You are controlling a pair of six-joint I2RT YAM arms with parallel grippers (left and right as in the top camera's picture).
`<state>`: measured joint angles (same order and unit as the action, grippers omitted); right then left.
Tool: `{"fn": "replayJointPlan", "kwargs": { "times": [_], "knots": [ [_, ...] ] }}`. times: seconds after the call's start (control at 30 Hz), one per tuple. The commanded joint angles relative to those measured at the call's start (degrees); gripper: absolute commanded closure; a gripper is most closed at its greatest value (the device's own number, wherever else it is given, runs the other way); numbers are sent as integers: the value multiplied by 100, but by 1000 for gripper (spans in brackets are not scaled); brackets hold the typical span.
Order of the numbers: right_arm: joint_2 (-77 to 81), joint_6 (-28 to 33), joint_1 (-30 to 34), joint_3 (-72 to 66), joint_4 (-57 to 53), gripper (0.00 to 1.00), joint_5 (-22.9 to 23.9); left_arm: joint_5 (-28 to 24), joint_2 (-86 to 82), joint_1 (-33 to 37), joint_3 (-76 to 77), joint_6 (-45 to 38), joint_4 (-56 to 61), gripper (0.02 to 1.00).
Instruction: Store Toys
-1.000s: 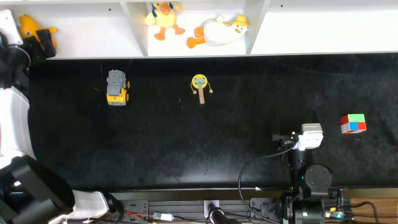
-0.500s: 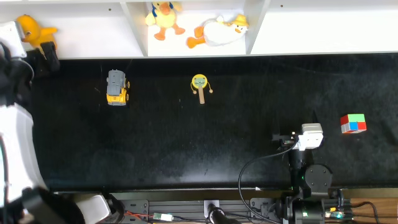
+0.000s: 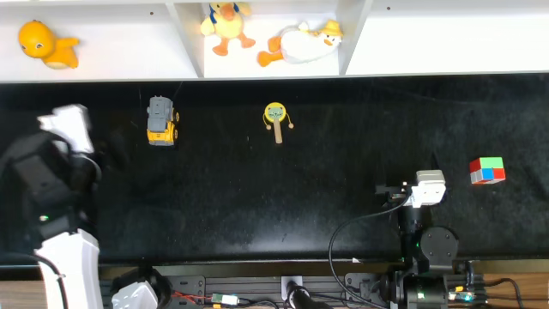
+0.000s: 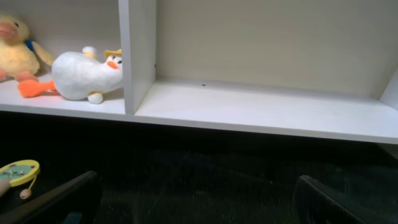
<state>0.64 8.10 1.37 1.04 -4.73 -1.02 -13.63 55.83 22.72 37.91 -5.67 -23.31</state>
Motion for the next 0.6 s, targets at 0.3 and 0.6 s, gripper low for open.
{"fn": "replayJointPlan", "kwargs": {
  "times": [0.3,0.6],
  "knots": [
    [-39,-42,-37,-76,26,5,63,-52,695,-1215,-127,173,-271,20],
    [-39,-42,-37,-76,24,5,63,-20,1875,-1416,293,42,127,45]
  ]
}}
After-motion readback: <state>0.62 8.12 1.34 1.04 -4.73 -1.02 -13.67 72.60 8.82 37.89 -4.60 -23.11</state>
